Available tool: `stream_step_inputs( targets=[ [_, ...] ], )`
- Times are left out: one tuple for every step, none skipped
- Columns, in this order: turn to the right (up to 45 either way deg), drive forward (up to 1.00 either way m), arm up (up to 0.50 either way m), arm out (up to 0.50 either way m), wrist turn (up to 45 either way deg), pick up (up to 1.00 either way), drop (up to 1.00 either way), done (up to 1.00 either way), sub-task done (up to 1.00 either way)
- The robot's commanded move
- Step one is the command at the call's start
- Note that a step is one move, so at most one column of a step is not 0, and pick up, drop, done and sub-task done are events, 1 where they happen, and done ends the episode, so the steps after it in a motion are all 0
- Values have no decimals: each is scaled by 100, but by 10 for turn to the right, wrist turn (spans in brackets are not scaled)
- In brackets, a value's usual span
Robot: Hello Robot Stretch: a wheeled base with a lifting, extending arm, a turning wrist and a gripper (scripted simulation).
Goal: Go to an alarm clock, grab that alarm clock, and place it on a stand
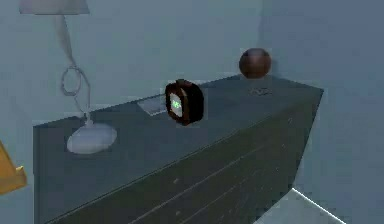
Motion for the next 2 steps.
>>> stream_step_inputs(
  targets=[
    [-450,0,0,0,0,0,0,0,0],
    [-420,0,0,0,0,0,0,0,0]
  ],
)
